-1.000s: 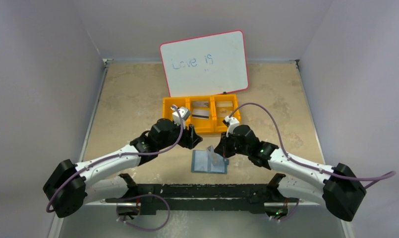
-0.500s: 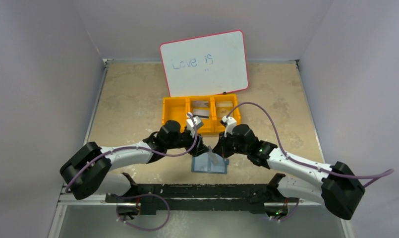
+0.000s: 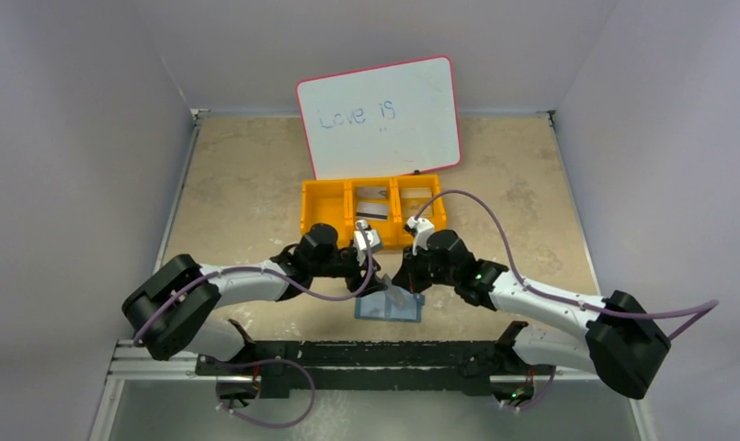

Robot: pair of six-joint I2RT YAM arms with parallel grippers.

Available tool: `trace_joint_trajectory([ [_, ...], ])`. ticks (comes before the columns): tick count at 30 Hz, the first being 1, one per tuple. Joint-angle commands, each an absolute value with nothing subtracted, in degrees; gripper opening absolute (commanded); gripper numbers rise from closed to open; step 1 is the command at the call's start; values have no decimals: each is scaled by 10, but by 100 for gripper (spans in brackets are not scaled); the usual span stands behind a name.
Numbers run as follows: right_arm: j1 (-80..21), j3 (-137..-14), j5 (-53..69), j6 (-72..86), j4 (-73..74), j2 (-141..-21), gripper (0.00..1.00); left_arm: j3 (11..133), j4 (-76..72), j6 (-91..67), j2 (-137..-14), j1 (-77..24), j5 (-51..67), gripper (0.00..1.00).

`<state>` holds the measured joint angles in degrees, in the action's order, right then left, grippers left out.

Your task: Take the credit cards out of the card holder

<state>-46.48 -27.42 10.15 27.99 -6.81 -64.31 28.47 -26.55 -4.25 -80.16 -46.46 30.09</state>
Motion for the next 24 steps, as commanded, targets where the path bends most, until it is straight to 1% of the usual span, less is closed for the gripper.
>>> trace_joint_trajectory([
  [1, -463, -287, 113, 269, -93, -643, 0, 284, -309, 8, -823, -456, 364, 57],
  [11, -463, -282, 119, 270, -94, -648, 0, 299, -310, 33, -857, -450, 369, 56],
  [19, -463, -279, 129, 271, -104, -653, 0, 322, -302, 71, -897, -449, 419, 55],
  [24, -463, -275, 130, 271, -108, -653, 0, 331, -291, 91, -896, -440, 428, 55],
])
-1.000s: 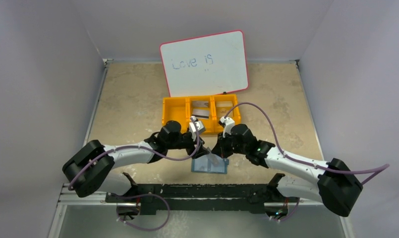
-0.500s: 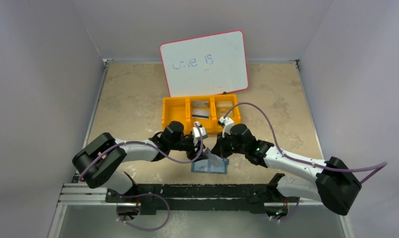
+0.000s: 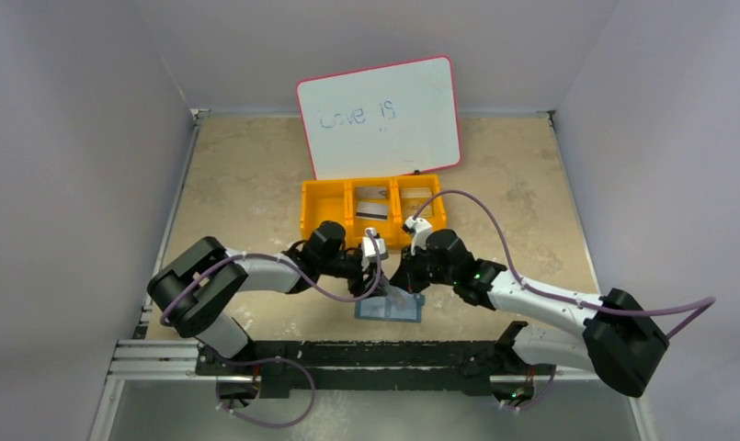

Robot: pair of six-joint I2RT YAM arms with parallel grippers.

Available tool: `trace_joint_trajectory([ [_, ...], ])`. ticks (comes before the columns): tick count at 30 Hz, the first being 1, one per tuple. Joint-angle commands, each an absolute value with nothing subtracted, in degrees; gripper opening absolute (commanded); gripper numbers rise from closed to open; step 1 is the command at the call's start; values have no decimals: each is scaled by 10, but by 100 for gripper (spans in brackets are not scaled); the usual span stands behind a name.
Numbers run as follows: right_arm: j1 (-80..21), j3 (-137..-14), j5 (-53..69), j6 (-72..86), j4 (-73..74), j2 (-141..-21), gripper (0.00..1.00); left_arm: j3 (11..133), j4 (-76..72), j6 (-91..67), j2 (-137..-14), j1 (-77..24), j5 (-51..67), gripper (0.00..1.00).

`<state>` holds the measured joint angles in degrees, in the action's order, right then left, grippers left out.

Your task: Take the credit cards out of the card holder

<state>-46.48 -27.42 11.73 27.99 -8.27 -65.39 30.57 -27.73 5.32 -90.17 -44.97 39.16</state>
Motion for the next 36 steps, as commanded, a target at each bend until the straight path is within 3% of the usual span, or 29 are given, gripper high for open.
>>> trace_joint_trajectory([
  [1, -463, -275, 131, 271, -110, -653, 0, 334, -285, 98, -895, -438, 429, 55],
  [7, -463, -272, 135, 274, -116, -657, 0, 362, -234, 132, -910, -430, 477, 54],
  [11, -463, -279, 129, 274, -111, -659, 0, 389, -141, 190, -926, -431, 494, 48],
  [16, -463, -280, 126, 274, -110, -660, 0, 383, -149, 186, -926, -430, 505, 40],
  [21, -463, -278, 124, 277, -113, -661, 0, 387, -156, 174, -926, -430, 488, 25],
  [26, -463, -276, 127, 278, -112, -660, 0, 395, -153, 171, -934, -430, 480, 0],
  [34, -463, -281, 134, 272, -98, -655, 0, 398, -144, 169, -929, -430, 474, 0],
  [36, -463, -283, 127, 270, -92, -644, 13, 400, -133, 172, -925, -430, 470, 0],
])
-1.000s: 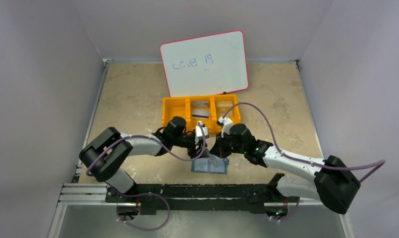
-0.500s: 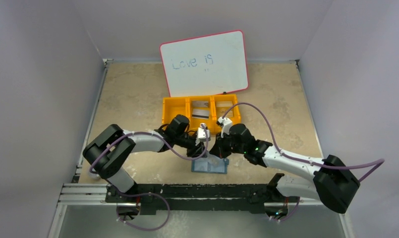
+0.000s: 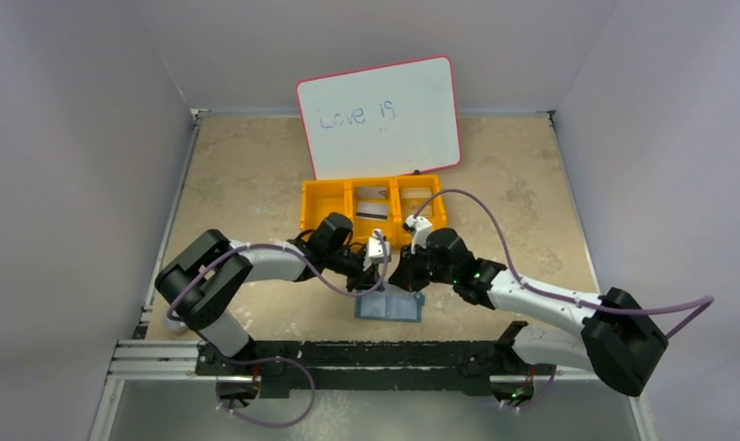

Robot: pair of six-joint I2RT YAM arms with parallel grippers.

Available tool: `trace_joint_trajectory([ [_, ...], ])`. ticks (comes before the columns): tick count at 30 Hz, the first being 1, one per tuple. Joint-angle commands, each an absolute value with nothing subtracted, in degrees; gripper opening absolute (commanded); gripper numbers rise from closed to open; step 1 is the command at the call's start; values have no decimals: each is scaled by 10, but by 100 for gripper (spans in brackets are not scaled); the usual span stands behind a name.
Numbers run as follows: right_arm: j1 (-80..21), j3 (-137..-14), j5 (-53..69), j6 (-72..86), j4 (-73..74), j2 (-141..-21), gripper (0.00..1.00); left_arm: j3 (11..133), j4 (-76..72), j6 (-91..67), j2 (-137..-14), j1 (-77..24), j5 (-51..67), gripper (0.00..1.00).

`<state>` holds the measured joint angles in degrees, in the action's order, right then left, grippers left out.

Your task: Take the credit cards out of the card holder

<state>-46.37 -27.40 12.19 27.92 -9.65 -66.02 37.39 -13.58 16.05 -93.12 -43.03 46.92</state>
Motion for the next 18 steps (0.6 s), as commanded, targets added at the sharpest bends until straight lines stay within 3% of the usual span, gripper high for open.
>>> trace_joint_trajectory([
  [1, -463, -283, 122, 269, -90, -636, 23, 400, -129, 172, -921, -430, 469, 0],
  [3, -463, -286, 116, 259, -84, -613, 36, 399, -123, 170, -912, -430, 467, 0],
  [6, -463, -299, 98, 244, -69, -586, 44, 397, -118, 154, -894, -430, 454, 0],
  [14, -463, -340, -13, 196, -7, -525, 46, 358, -158, 38, -813, -431, 371, 0],
  [18, -463, -375, -8, 158, 0, -497, 50, 343, -149, -4, -764, -431, 327, 0],
])
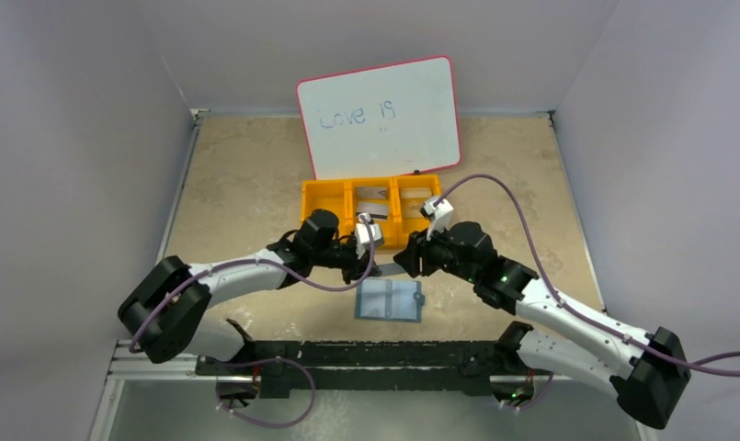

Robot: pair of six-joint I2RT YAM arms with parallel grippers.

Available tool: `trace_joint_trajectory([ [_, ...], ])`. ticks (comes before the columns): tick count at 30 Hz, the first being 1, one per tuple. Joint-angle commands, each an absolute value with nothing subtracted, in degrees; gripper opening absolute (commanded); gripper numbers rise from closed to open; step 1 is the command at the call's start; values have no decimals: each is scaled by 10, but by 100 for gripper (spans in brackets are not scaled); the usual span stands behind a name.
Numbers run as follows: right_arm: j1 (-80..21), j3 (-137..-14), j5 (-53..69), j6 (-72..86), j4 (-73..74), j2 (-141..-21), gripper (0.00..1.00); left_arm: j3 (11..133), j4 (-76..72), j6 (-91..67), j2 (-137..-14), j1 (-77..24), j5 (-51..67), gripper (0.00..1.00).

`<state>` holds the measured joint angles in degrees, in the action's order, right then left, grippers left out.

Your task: Take the credit cards out of the card holder

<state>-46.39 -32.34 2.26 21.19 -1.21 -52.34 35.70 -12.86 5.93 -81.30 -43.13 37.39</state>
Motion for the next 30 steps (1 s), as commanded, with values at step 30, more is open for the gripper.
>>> trace_joint_trajectory([
  [30, -463, -542, 227, -205, 69, -566, 65, 363, 17, -85, -548, -433, 204, 0],
])
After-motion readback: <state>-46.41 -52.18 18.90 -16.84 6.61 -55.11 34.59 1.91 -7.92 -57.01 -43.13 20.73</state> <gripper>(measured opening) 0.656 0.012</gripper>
